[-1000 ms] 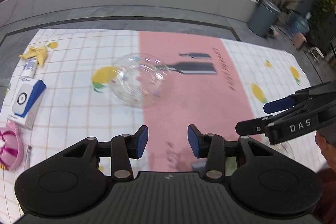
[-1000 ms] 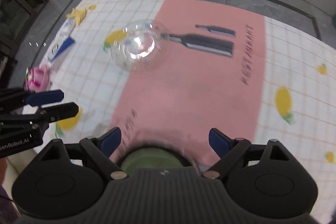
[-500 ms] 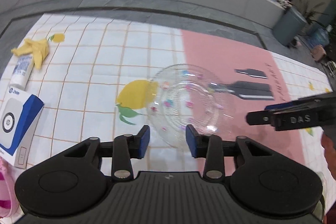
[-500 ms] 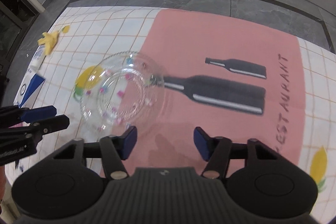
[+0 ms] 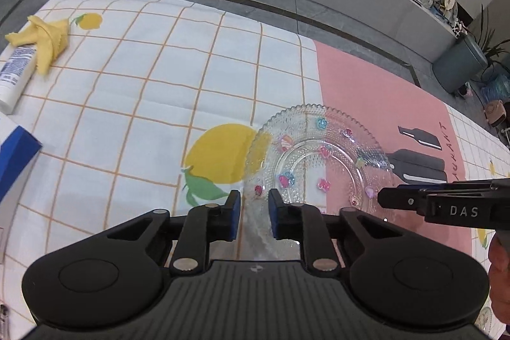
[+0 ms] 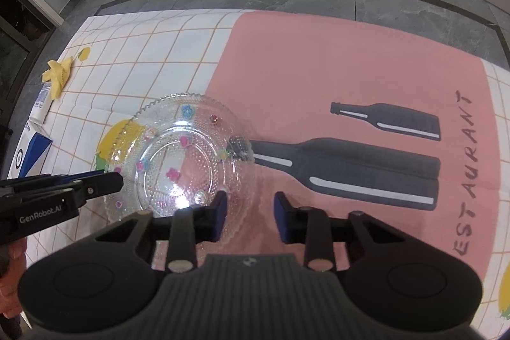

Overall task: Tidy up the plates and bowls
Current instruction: 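Close both grippers on the second glass plate rim, then lift the second glass plate with both grippers and carry it over the plate stack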

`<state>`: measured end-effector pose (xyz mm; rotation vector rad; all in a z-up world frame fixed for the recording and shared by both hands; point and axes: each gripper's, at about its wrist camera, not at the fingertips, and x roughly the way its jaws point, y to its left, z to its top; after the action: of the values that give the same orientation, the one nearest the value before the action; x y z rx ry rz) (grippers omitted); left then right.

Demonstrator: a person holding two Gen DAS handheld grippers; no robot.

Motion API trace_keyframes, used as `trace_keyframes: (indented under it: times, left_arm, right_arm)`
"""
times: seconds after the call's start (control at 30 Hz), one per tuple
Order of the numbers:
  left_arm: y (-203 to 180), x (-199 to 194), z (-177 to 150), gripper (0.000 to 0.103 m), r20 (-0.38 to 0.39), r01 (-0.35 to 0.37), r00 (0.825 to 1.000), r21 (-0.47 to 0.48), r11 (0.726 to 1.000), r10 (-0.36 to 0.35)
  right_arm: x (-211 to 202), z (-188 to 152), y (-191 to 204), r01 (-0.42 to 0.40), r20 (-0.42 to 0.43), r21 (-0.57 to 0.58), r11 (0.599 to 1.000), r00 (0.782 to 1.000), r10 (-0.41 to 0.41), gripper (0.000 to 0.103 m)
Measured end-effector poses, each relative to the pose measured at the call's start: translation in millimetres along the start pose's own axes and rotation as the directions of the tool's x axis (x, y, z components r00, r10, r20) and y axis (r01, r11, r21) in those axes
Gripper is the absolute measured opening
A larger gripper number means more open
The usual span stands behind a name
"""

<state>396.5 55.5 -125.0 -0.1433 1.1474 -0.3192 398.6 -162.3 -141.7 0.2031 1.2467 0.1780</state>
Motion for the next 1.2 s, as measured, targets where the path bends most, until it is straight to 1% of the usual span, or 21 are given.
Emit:
trace_keyframes:
  times: [0.1,0.2,0.23,0.3,0.37,0.43,0.5,0.63,0.97,1.2]
  left_arm:
    - [1,1,-1,0.02,0.016,0.006,1.0,-0.022,1.0,-0.006]
    - [4,1,-1,0.018,0.024,0.016,1.0,-0.045,0.999,-0.015]
    - [4,1,-1,0.018,0.028,0.016,1.0,-0.053,0.998,-0.015]
    - [5,0,-2,0.017,0.043,0.006,0.999,-0.076,0.997,-0.002]
    - [2,-1,-3,0.017,0.06,-0.015,0.998,-0.077,0.997,0.02]
    - [1,-1,-5,0.016,0.061,-0.025,0.998,-0.079,0.997,0.03]
    - [2,-3,-5,0.016,0.058,-0.025,0.998,-0.081,0.996,0.03]
    - [6,-12,-8,0.015,0.063,-0.01,0.998,-0.101,0.995,0.016]
    - [-6,-51,-22,0.015,0.096,0.004,0.995,-0.099,0.995,0.006]
    - [-29,-91,-36,0.015,0.126,-0.002,0.992,-0.08,0.997,0.012]
  right_arm:
    - [3,-1,-2,-0.02,0.012,0.021,1.0,1.0,0.02,0.025]
    - [3,-2,-1,-0.036,0.018,0.025,0.999,0.999,0.036,0.018]
    - [4,-2,0,-0.044,0.017,0.031,0.999,0.999,0.043,0.017]
    - [4,-3,0,-0.039,0.027,0.049,0.998,0.999,0.038,0.017]
    - [4,-5,2,-0.038,0.035,0.055,0.998,0.999,0.036,0.016]
    - [3,-6,5,-0.024,0.035,0.058,0.998,0.999,0.022,0.016]
    - [2,-8,8,-0.017,0.029,0.054,0.998,0.999,0.015,0.016]
    - [-5,-10,8,-0.035,0.031,0.057,0.998,0.999,0.033,0.016]
    - [-43,-28,17,-0.042,0.068,0.04,0.998,0.997,0.039,0.016]
    - [-85,-49,20,-0.054,0.107,0.037,0.998,0.993,0.05,0.016]
